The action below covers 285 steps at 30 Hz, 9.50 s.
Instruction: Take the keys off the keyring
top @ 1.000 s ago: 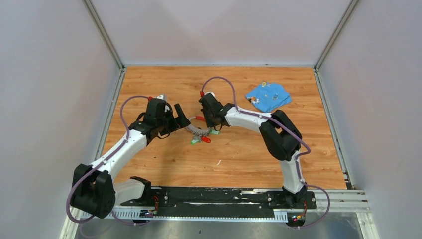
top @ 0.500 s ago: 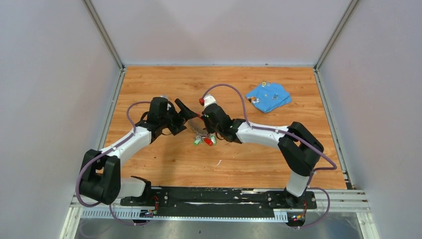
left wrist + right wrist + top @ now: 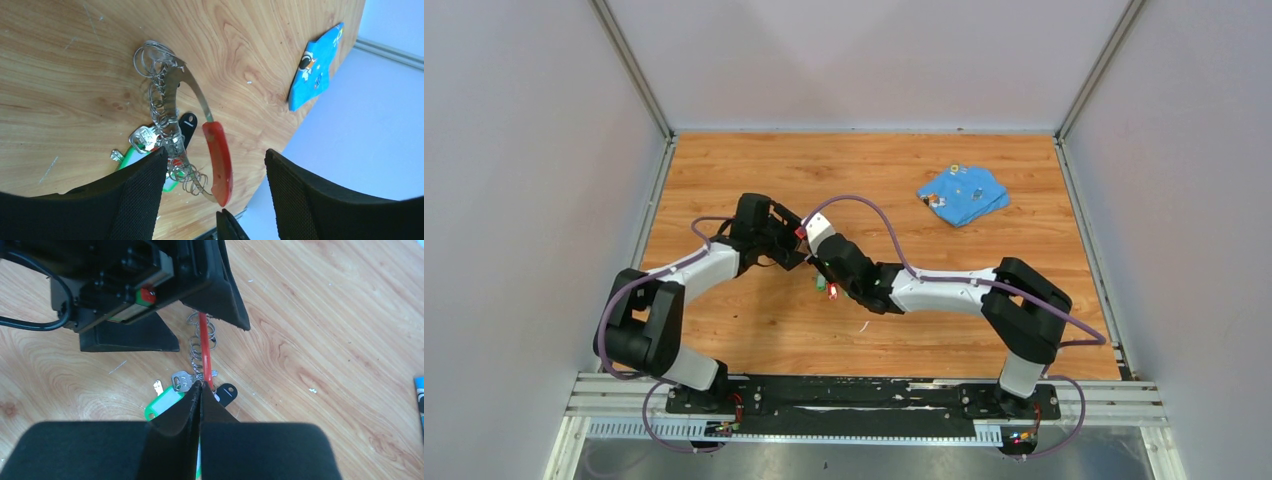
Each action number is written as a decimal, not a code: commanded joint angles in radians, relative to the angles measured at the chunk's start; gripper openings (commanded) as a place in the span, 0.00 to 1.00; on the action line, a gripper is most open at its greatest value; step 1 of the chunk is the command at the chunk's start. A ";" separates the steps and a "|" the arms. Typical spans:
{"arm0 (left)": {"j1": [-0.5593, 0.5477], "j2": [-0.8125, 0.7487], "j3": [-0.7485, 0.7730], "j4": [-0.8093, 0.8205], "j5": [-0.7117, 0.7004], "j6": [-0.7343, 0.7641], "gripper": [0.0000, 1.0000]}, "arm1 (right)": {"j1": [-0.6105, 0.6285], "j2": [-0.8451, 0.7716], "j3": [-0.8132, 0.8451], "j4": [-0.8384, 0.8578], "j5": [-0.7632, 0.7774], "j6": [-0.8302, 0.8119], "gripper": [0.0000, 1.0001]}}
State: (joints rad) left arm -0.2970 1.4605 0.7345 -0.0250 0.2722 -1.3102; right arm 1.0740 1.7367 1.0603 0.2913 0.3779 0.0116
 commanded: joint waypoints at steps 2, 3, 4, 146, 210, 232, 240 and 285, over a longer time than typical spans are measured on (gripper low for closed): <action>0.007 0.042 0.023 -0.001 0.045 -0.012 0.67 | 0.020 0.001 -0.036 0.068 0.032 -0.093 0.01; 0.007 0.050 0.022 -0.001 0.053 -0.011 0.66 | 0.020 0.001 -0.040 0.070 0.023 -0.099 0.01; 0.007 0.060 0.022 -0.001 0.057 -0.006 0.64 | 0.020 0.002 -0.042 0.070 0.017 -0.103 0.01; -0.369 -0.143 0.812 -0.126 0.430 0.241 0.00 | -0.240 -1.239 -0.286 -0.211 -0.879 -0.029 0.49; -0.361 -0.149 0.810 -0.168 0.395 0.324 0.00 | -0.227 -1.147 -0.371 -0.001 -0.739 0.075 0.01; -0.356 -0.177 0.767 -0.108 0.457 0.488 0.00 | -0.225 -1.114 -0.231 -0.252 -0.783 -0.007 0.01; -0.371 -0.193 0.761 -0.123 0.473 0.552 0.00 | -0.226 -1.097 -0.207 -0.262 -0.763 -0.007 0.01; -0.389 -0.218 0.791 -0.151 0.394 0.578 0.00 | -0.226 -1.078 -0.159 -0.352 -0.767 -0.038 0.01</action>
State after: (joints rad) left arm -0.6773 1.2762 1.5055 -0.2180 0.6647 -0.7185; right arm 0.8360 0.6727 0.8616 -0.0750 -0.4282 -0.0143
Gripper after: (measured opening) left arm 0.022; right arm 0.029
